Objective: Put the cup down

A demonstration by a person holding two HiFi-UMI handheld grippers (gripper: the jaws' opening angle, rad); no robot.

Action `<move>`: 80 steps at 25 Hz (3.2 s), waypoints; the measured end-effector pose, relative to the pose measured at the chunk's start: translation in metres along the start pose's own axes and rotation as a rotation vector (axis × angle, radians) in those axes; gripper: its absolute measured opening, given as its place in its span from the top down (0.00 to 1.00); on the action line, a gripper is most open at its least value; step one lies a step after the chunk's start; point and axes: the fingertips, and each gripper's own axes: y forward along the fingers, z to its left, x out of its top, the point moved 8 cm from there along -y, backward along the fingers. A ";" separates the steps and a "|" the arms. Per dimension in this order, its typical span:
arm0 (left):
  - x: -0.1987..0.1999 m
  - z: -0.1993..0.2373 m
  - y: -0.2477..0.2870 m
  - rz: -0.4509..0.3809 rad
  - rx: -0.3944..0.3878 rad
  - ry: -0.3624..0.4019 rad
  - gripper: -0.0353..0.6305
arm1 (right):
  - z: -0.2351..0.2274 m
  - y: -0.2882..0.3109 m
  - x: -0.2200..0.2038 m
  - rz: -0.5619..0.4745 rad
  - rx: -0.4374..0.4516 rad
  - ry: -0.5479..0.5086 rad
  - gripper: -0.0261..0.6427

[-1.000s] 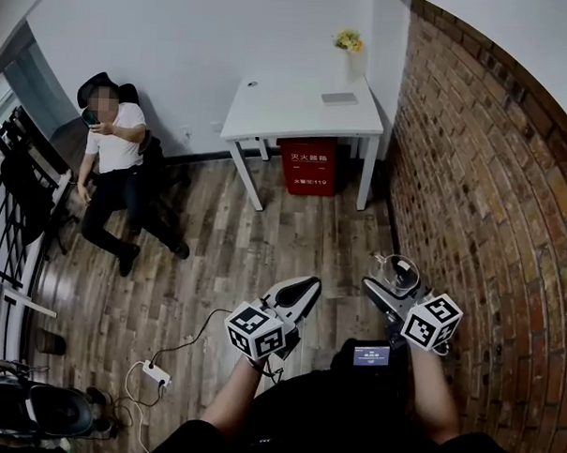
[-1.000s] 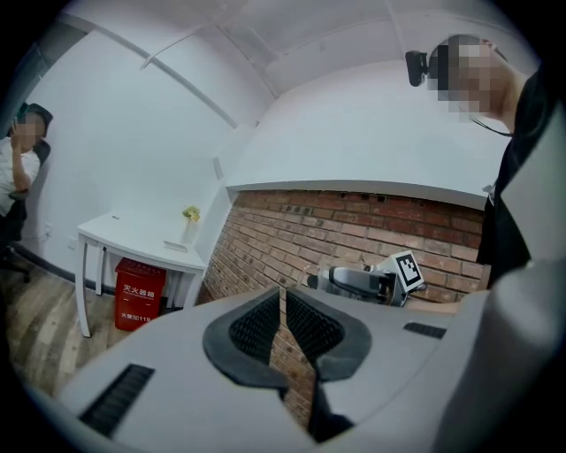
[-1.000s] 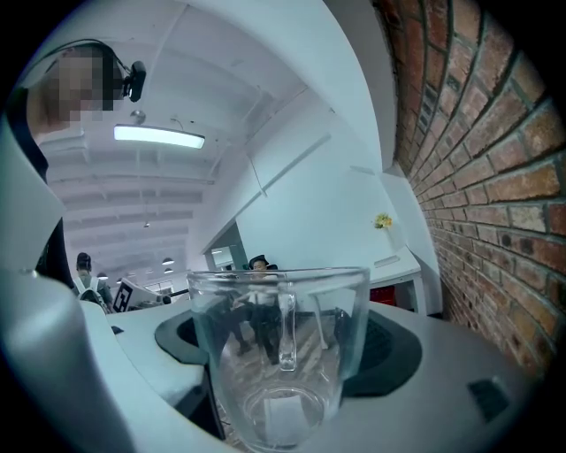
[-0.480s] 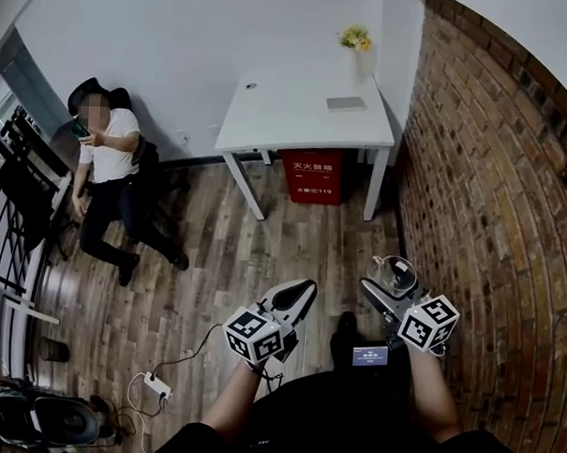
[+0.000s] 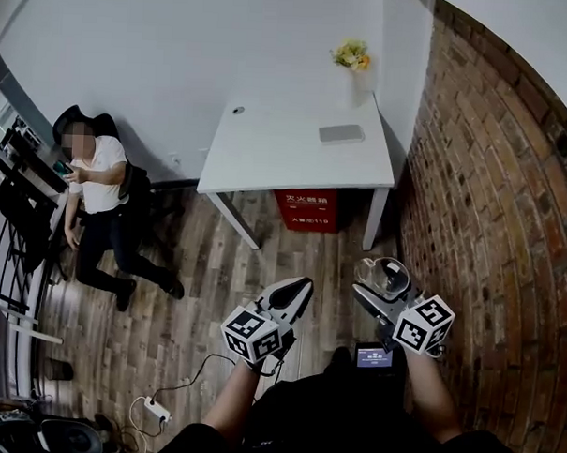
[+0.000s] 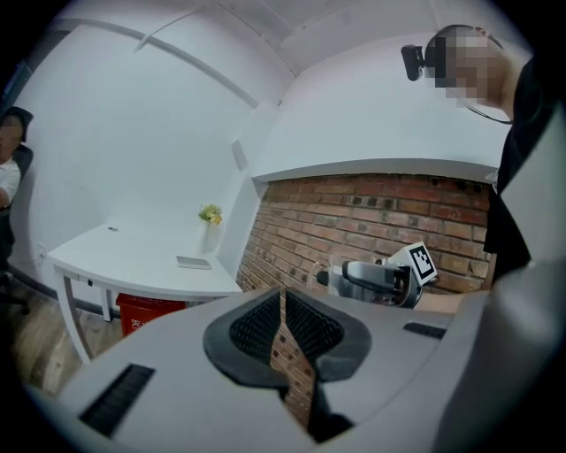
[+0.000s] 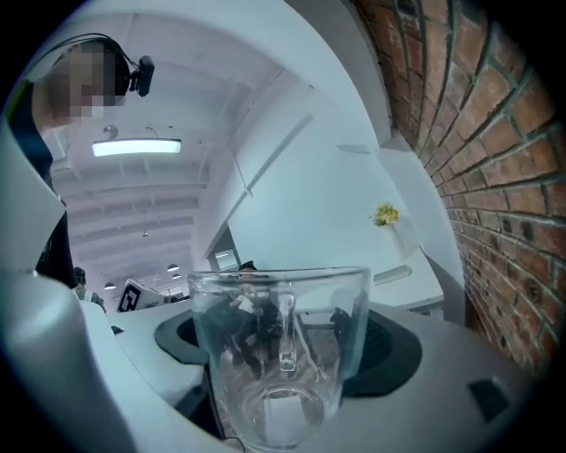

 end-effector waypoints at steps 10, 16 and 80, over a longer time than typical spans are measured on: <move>0.031 0.082 0.051 -0.041 0.083 -0.021 0.91 | -0.075 0.048 0.027 0.019 -0.010 0.017 0.34; 0.036 0.126 0.094 -0.028 0.062 -0.043 0.91 | -0.108 0.086 0.039 0.033 -0.027 0.005 0.34; 0.156 0.350 0.327 0.086 -0.085 -0.017 0.91 | -0.316 0.350 0.135 0.020 -0.076 0.110 0.34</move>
